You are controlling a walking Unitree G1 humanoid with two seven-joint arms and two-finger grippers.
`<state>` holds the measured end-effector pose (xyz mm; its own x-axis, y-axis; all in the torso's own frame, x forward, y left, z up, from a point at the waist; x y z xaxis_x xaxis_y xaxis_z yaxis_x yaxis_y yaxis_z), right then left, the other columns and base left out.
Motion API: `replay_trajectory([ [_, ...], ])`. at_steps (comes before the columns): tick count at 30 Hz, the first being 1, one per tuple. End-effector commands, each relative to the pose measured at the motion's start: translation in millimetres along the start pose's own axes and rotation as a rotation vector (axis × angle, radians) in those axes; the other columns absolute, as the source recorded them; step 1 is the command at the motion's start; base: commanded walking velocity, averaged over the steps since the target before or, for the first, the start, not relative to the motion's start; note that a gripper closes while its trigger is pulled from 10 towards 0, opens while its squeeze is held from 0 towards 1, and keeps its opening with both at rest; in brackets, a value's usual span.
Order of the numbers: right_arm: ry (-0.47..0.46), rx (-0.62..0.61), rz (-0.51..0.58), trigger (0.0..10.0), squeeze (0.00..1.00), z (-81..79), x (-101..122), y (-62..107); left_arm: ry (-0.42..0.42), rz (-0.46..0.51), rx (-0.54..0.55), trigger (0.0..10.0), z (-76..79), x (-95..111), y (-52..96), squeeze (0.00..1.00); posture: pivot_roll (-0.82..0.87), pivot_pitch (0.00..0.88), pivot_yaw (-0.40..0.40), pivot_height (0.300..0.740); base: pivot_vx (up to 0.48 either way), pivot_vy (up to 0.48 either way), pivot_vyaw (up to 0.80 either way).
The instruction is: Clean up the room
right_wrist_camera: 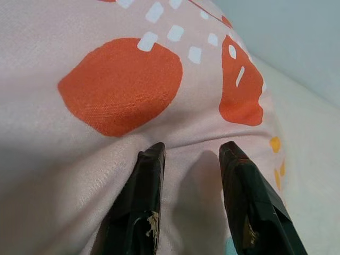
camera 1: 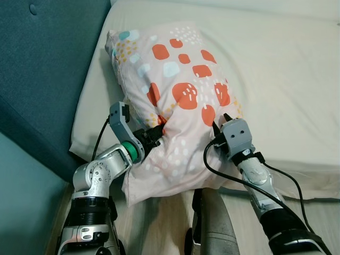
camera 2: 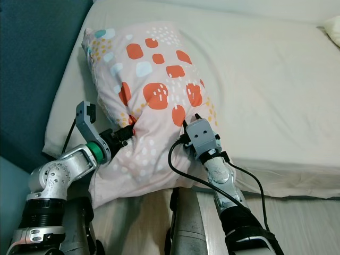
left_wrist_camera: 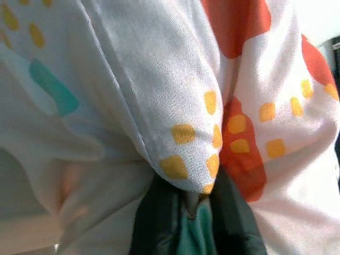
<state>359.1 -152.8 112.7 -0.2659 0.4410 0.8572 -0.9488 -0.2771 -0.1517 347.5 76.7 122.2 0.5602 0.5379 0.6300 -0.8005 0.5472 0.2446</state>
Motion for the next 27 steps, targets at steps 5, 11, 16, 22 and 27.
replay_trajectory([
  [5, 0.030, -0.028, -0.072, 10.0, 0.00, 0.4, -13.9, 2.4, -0.057, 0.059, -0.006, 0.0, 24.8, 19.7, -8.1, 0.00, -0.05, 0.039, -0.002, 0.531, 0.000, 0.000, 0.00],
  [11, -0.207, -0.161, -0.146, 10.0, 0.00, 17.1, -19.5, -12.5, -0.187, 0.227, 0.011, 0.0, 44.1, 72.3, -8.8, 0.00, -0.04, 0.036, 0.003, 0.531, 0.000, 0.000, 0.00],
  [16, -0.508, -0.202, -0.088, 10.0, 0.00, 30.9, -1.5, -38.0, -0.445, 0.420, 0.035, 0.0, 72.3, 124.3, -4.3, 0.00, -0.04, 0.031, 0.011, 0.531, 0.000, 0.000, 0.00],
  [22, -0.767, -0.204, -0.017, 10.0, 0.00, 38.8, 17.1, -56.5, -0.654, 0.584, 0.104, 0.0, 93.9, 164.4, -1.2, 0.00, -0.04, 0.032, 0.017, 0.531, 0.000, 0.000, 0.00],
  [27, -0.778, -0.221, -0.019, 10.0, 0.00, 42.4, 13.6, -54.8, -0.750, 0.710, 0.164, 0.0, 106.8, 185.8, 4.5, 0.00, -0.04, 0.037, 0.023, 0.531, 0.000, 0.000, 0.00],
])
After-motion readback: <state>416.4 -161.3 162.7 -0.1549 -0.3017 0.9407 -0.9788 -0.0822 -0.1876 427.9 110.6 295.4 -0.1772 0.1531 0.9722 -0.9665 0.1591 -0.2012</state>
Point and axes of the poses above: a point about 5 cm out from each wrist's last joint towards the gripper, its own y axis pointing back from the gripper into the wrist, its own x axis along the axis of the wrist's last joint, z = x × y, the point moved 4 cm from there along -y, pointing out of the wrist towards the gripper, and after that the axes turned 6 degrees about y, right-handed, at the moved point
